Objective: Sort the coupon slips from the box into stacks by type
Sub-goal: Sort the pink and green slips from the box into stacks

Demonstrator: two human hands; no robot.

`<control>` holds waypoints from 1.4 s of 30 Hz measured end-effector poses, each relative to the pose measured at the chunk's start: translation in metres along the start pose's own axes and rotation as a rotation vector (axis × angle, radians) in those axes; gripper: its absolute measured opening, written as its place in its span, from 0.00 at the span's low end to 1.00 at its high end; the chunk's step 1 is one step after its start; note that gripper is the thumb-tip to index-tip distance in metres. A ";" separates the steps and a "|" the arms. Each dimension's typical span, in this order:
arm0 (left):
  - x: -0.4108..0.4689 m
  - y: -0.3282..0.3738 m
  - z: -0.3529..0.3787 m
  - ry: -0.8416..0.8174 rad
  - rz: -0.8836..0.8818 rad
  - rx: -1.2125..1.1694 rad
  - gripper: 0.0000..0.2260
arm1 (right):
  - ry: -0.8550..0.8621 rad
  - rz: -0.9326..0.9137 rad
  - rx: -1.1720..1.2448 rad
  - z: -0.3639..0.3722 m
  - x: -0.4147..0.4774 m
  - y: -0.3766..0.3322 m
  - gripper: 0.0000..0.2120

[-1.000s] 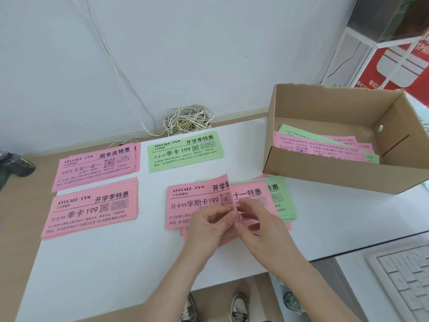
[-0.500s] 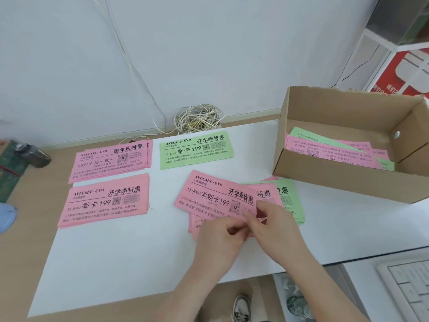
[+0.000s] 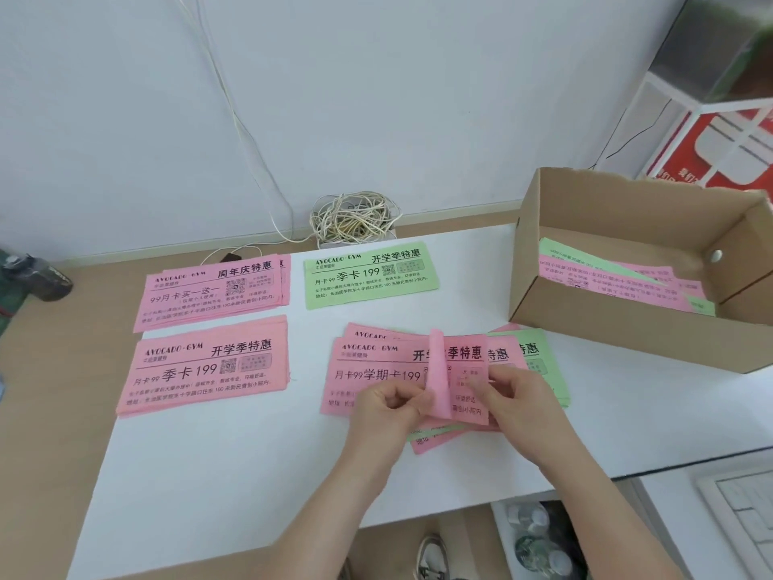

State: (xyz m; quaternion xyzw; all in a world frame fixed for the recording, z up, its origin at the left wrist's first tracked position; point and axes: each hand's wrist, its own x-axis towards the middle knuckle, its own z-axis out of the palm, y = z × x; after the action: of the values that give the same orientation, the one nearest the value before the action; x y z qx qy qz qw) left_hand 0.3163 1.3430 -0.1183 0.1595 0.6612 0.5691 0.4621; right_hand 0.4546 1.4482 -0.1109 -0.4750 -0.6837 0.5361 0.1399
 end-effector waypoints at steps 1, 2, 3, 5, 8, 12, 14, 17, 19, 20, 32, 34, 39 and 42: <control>-0.001 0.002 -0.005 0.060 0.011 -0.079 0.05 | 0.059 0.001 -0.133 0.000 0.002 0.004 0.09; -0.003 0.005 -0.013 0.109 0.033 -0.168 0.04 | 0.104 0.018 -0.220 0.000 0.003 0.007 0.10; -0.003 0.008 -0.022 0.146 0.064 -0.234 0.03 | 0.137 0.032 -0.240 0.000 0.004 0.009 0.10; -0.006 0.016 -0.038 0.164 0.138 -0.237 0.05 | 0.160 0.061 -0.209 -0.001 0.004 0.008 0.10; -0.009 0.024 -0.039 0.051 0.216 -0.015 0.08 | 0.146 0.066 -0.144 -0.001 -0.001 0.004 0.09; -0.004 0.005 -0.013 -0.188 0.425 0.764 0.04 | 0.164 0.066 -0.107 -0.002 -0.002 -0.004 0.13; -0.001 -0.011 -0.006 -0.234 0.584 1.138 0.14 | 0.160 0.064 -0.028 -0.003 0.000 -0.005 0.14; -0.002 -0.019 -0.004 -0.232 0.591 1.219 0.25 | 0.111 0.078 0.085 -0.003 0.002 -0.004 0.10; -0.002 -0.019 -0.006 -0.261 0.574 1.134 0.26 | 0.097 0.078 0.018 -0.002 0.006 -0.001 0.04; -0.003 -0.018 -0.008 -0.256 0.564 1.089 0.26 | 0.102 0.080 -0.021 0.000 0.007 -0.002 0.05; -0.012 -0.003 -0.083 0.300 0.272 0.885 0.35 | -0.120 0.155 0.219 -0.018 0.003 -0.019 0.10; -0.014 -0.003 -0.081 0.283 0.183 0.759 0.35 | -0.182 0.139 0.214 -0.020 0.002 -0.021 0.11; -0.017 -0.014 -0.080 0.329 0.200 0.852 0.34 | -0.293 0.113 0.191 -0.014 0.003 -0.029 0.11; -0.019 -0.019 -0.081 0.344 0.178 0.867 0.32 | -0.330 0.121 0.201 -0.011 0.003 -0.033 0.11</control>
State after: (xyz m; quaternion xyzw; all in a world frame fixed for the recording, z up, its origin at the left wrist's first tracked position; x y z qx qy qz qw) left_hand 0.2681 1.2746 -0.1332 0.2972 0.8884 0.2963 0.1864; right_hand 0.4441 1.4580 -0.0789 -0.4044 -0.6107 0.6796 0.0403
